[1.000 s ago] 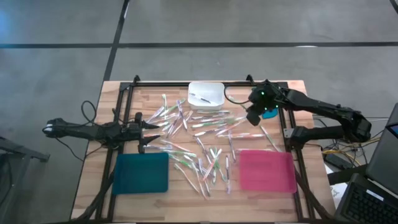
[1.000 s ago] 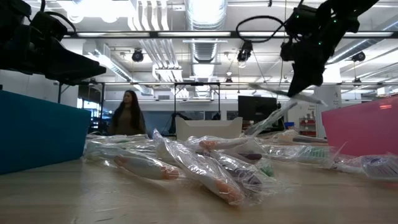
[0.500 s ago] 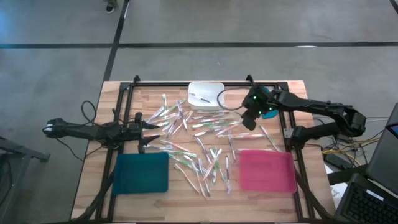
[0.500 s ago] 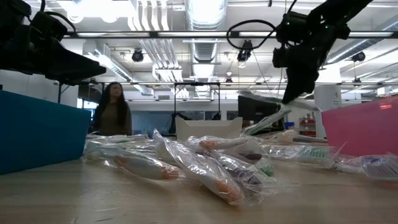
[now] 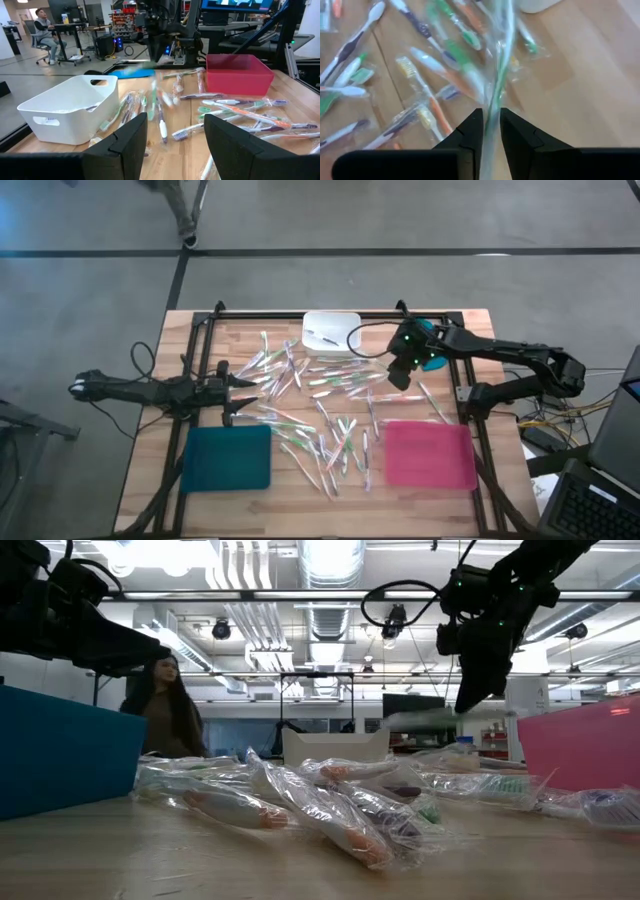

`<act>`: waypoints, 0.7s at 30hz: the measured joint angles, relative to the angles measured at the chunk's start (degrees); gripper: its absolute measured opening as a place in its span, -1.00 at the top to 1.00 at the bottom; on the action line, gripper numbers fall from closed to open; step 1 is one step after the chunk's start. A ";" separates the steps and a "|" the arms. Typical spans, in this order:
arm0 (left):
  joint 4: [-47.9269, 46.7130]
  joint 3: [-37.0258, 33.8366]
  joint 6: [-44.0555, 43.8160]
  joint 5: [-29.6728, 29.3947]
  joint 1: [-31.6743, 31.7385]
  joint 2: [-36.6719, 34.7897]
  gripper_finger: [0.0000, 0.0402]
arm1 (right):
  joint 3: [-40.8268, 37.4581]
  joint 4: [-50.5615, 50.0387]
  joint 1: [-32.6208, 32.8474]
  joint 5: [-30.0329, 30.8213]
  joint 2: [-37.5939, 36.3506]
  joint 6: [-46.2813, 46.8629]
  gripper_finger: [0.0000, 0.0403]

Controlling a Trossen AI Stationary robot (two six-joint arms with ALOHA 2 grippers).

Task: Pick & Place Toothbrushes
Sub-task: Put the green toothbrush into the pink bin

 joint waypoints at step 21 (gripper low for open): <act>0.01 0.00 0.00 0.01 0.00 0.00 -0.01 | 0.00 1.14 0.37 2.58 7.65 3.86 0.27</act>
